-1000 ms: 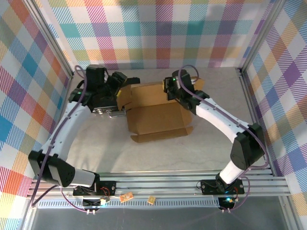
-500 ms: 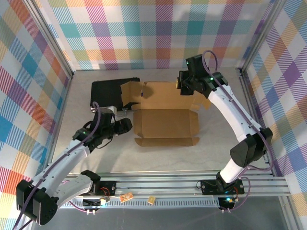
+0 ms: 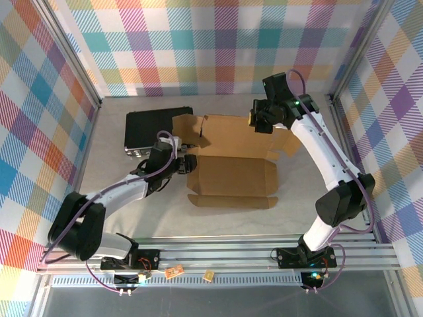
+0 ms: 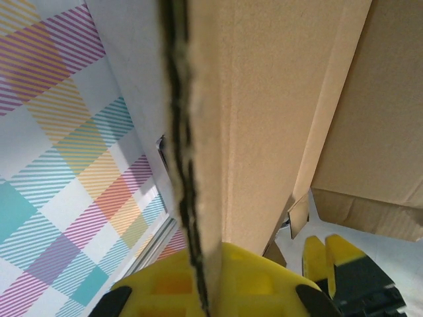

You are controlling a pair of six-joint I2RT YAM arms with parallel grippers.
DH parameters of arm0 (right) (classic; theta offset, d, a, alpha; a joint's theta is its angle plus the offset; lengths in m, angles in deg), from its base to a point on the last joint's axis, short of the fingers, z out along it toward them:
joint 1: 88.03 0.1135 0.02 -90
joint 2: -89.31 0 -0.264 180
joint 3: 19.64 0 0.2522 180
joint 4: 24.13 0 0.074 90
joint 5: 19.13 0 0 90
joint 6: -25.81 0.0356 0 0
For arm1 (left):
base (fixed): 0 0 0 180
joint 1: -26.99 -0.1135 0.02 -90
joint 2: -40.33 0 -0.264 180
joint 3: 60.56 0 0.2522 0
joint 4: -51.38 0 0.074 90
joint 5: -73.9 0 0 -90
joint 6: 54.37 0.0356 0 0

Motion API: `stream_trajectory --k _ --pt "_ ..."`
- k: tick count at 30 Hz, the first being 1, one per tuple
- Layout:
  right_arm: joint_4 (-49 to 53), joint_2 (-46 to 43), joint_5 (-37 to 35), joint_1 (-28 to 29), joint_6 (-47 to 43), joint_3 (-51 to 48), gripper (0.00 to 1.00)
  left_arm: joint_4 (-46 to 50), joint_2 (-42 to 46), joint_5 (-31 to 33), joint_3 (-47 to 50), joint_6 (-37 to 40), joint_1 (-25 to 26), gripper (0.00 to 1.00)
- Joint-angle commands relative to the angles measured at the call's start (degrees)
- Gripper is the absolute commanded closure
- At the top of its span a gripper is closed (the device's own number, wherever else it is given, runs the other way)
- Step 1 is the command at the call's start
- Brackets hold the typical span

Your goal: Fold the paper box

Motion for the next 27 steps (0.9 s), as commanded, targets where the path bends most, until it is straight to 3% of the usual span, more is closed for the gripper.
stream_trajectory --k 1,7,14,16,19,22,27 --pt "1.13 0.28 2.59 -0.38 0.88 -0.48 1.00 -7.63 -3.49 -0.53 -3.08 1.99 0.50 0.25" --pt "-0.81 1.19 3.51 -0.77 0.92 -1.54 1.00 -11.93 -11.05 -2.46 -6.49 0.03 1.54 0.37" --pt "-4.66 1.73 2.63 -1.75 -0.64 -3.03 1.00 -10.96 -15.58 -1.59 -9.44 -2.06 3.37 0.72" --pt "-7.04 1.58 2.16 -1.89 -1.73 -4.17 1.00 -8.95 -16.07 0.18 -10.14 -3.23 4.12 0.78" --pt "-9.48 1.51 2.07 -2.02 -3.41 -5.55 1.00 -7.18 -15.87 3.72 -10.22 -4.81 5.69 0.74" --pt "-12.81 1.01 2.02 -2.07 -5.02 -8.38 1.00 -3.64 -15.78 7.47 -11.27 -7.37 7.45 0.57" --pt "-17.39 -0.62 2.02 -2.02 -6.24 -14.36 1.00 1.33 -16.72 8.80 -13.58 -11.69 9.23 0.51"
